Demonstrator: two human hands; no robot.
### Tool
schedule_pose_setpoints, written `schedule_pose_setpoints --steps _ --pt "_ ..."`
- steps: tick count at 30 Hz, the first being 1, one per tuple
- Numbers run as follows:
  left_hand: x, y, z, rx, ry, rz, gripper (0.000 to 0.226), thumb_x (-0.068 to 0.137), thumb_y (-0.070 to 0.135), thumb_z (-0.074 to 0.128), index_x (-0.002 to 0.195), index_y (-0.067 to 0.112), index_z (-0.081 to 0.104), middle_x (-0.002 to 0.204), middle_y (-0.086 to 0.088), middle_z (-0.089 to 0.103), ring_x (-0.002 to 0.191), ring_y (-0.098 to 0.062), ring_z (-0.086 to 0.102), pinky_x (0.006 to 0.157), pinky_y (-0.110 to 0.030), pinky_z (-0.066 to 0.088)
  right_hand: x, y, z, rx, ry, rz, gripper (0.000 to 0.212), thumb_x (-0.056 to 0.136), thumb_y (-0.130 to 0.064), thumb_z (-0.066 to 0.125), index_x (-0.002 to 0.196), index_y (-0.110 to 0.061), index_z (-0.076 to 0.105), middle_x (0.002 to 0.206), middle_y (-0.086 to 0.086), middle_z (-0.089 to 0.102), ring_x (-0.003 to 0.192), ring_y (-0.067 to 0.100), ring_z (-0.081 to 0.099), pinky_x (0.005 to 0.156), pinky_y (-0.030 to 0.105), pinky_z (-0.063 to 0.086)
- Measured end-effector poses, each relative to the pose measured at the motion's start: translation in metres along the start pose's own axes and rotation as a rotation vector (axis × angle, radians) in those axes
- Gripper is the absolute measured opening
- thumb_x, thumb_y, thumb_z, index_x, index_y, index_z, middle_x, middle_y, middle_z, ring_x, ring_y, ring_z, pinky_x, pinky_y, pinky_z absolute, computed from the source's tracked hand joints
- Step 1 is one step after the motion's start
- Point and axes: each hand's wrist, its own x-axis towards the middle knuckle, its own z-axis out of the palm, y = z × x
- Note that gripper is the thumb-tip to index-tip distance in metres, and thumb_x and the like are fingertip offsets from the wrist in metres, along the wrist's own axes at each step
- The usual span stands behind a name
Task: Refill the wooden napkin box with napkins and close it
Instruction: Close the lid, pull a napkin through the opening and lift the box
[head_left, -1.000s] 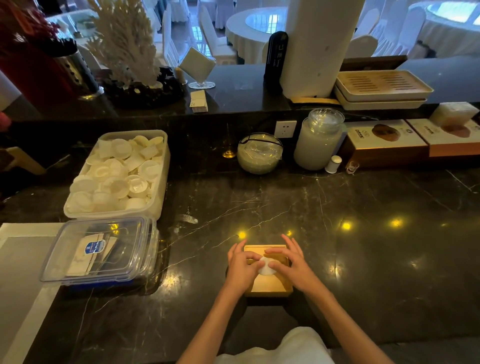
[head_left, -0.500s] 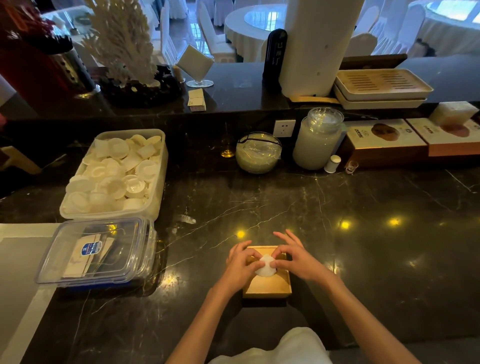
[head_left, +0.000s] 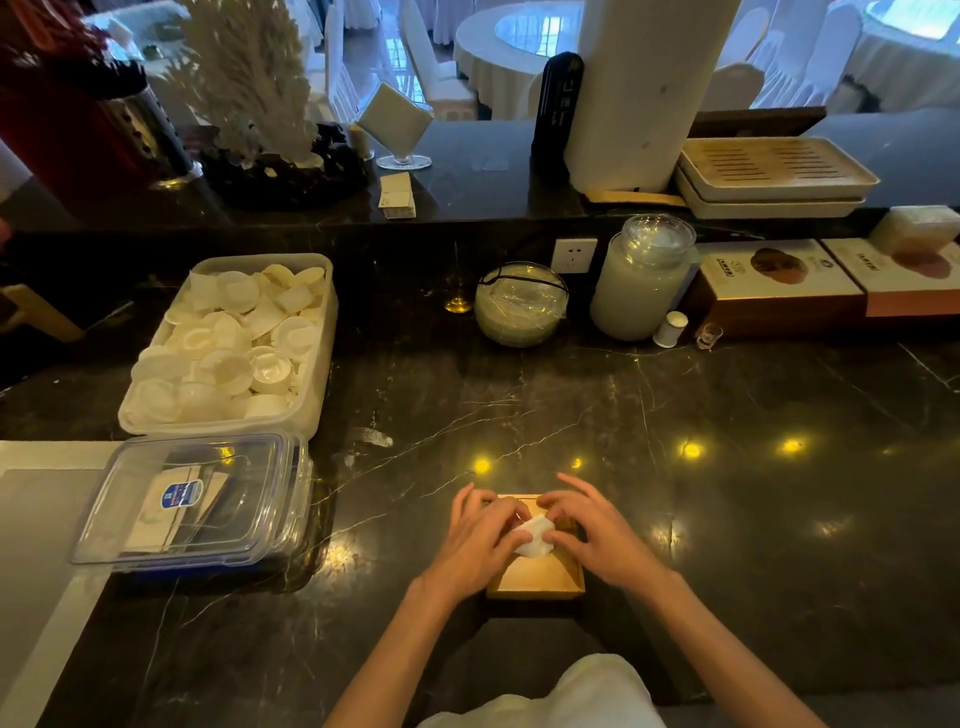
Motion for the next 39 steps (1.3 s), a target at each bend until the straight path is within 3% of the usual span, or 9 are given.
schedule_pose_setpoints --steps 5,7,9,14,18,24,30,39 --pt "0.004 -0.008 -0.001 0.039 0.026 -0.001 0.018 0.096 0.035 0.054 0.106 0.027 0.067 0.106 0.012 0.05 0.122 -0.011 0.035 0.115 -0.035 0.011 0.008 -0.006 -0.009 -0.048 -0.012 0.016 0.022 0.088 -0.044 0.064 0.109 -0.039 0.06 0.121 -0.023 0.055 0.129 -0.008 0.032 0.122 0.036 0.008" --pt "0.006 -0.01 0.001 0.058 0.026 -0.028 0.019 0.095 0.036 0.054 0.106 0.029 0.068 0.108 0.008 0.052 0.123 -0.014 0.035 0.114 -0.037 0.014 0.014 -0.01 -0.016 -0.125 -0.08 -0.007 0.023 0.087 -0.049 0.063 0.107 -0.037 0.065 0.109 -0.018 0.059 0.12 0.0 0.039 0.118 0.033 0.02" --pt "0.007 -0.011 0.002 0.07 0.017 -0.05 0.019 0.095 0.036 0.055 0.107 0.03 0.069 0.108 0.007 0.053 0.123 -0.014 0.035 0.115 -0.038 0.015 0.019 -0.014 -0.023 -0.204 -0.153 -0.003 0.025 0.086 -0.053 0.062 0.103 -0.035 0.069 0.104 -0.014 0.057 0.112 0.006 0.038 0.103 0.032 0.037" --pt "0.006 -0.01 0.001 0.018 0.021 -0.048 0.017 0.096 0.027 0.055 0.106 0.026 0.069 0.107 0.01 0.049 0.123 -0.011 0.035 0.114 -0.035 0.013 0.023 -0.02 -0.026 -0.216 -0.244 -0.009 0.019 0.091 -0.046 0.06 0.103 -0.032 0.065 0.113 -0.011 0.057 0.115 0.007 0.037 0.099 0.03 0.039" --pt "-0.001 -0.008 0.0 -0.096 -0.024 -0.105 0.018 0.095 0.028 0.054 0.11 0.027 0.063 0.118 0.007 0.045 0.123 -0.01 0.024 0.104 -0.03 0.022 0.02 -0.026 -0.019 -0.219 -0.214 -0.04 0.013 0.096 -0.039 0.054 0.099 -0.029 0.061 0.097 -0.014 0.056 0.1 0.008 0.043 0.087 0.028 0.04" --pt "0.004 0.002 0.0 -0.081 -0.002 -0.188 0.014 0.096 0.024 0.054 0.105 0.023 0.064 0.115 0.005 0.041 0.122 -0.012 0.023 0.1 -0.027 0.018 0.018 -0.021 -0.01 -0.203 -0.153 0.019 0.017 0.095 -0.046 0.053 0.102 -0.031 0.06 0.1 -0.013 0.055 0.103 0.007 0.039 0.093 0.029 0.034" --pt "0.007 0.007 0.001 -0.1 -0.024 -0.215 0.017 0.097 0.022 0.051 0.107 0.02 0.064 0.115 0.004 0.039 0.122 -0.015 0.025 0.105 -0.034 0.021 0.013 -0.016 -0.007 -0.092 -0.155 0.046 0.027 0.093 -0.046 0.056 0.098 -0.023 0.068 0.101 -0.009 0.062 0.106 0.007 0.039 0.094 0.03 0.036" --pt "0.006 0.004 0.007 -0.113 -0.012 -0.239 0.013 0.096 0.022 0.052 0.105 0.024 0.062 0.115 0.006 0.039 0.124 -0.015 0.026 0.108 -0.039 0.026 0.009 -0.008 0.008 0.023 -0.032 0.088 0.016 0.096 -0.042 0.053 0.087 -0.033 0.063 0.087 -0.019 0.055 0.099 0.002 0.041 0.089 0.031 0.042"
